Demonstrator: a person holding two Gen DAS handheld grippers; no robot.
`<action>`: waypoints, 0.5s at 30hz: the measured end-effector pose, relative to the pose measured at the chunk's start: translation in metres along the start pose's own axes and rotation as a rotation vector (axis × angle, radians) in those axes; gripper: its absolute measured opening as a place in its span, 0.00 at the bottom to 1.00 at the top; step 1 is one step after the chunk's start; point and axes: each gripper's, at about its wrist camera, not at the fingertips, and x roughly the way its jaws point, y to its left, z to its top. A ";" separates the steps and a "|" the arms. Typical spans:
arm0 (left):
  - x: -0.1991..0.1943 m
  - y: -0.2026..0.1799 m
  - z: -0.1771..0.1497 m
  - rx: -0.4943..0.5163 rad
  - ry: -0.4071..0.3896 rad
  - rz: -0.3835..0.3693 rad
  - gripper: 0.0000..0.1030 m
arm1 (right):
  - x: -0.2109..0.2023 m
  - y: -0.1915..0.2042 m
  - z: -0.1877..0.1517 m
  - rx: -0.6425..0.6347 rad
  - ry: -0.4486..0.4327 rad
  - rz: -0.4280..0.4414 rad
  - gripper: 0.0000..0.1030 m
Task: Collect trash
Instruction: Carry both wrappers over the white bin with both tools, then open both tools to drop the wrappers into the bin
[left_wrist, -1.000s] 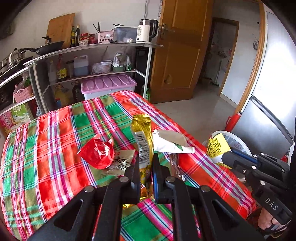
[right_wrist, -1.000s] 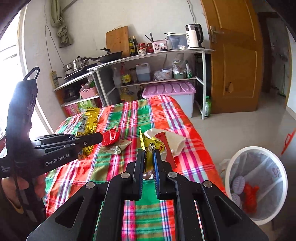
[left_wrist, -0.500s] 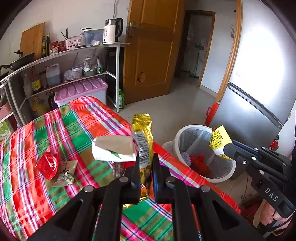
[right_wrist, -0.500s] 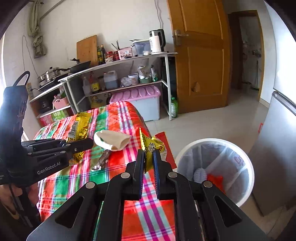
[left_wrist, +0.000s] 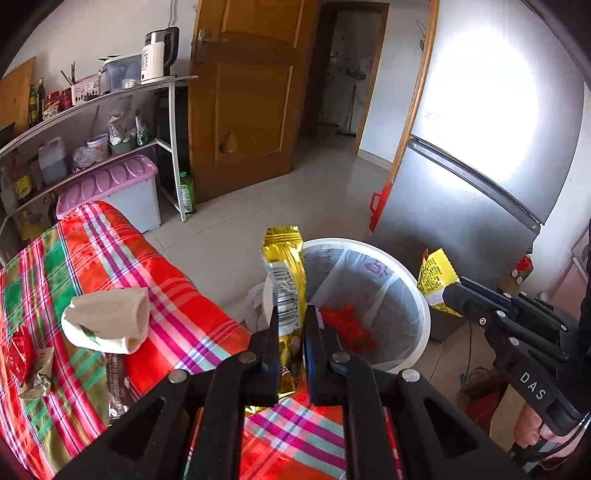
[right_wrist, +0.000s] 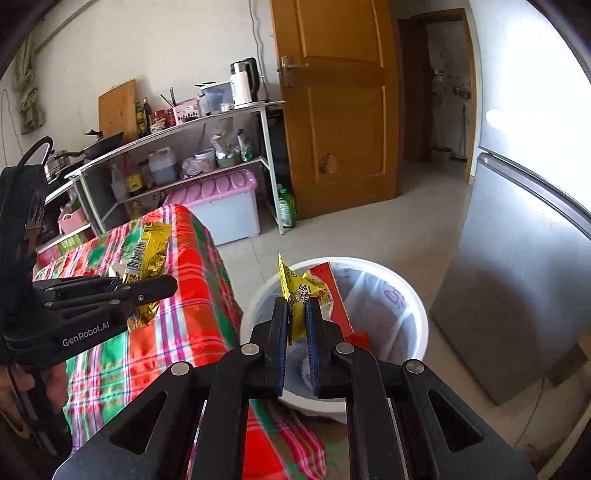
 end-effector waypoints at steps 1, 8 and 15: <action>0.004 -0.005 0.000 0.008 0.003 -0.006 0.10 | 0.002 -0.005 -0.001 0.003 0.005 -0.011 0.10; 0.038 -0.026 -0.002 0.026 0.070 -0.040 0.10 | 0.016 -0.035 -0.009 0.025 0.054 -0.043 0.10; 0.066 -0.039 -0.007 0.039 0.131 -0.066 0.10 | 0.038 -0.055 -0.015 0.040 0.114 -0.052 0.10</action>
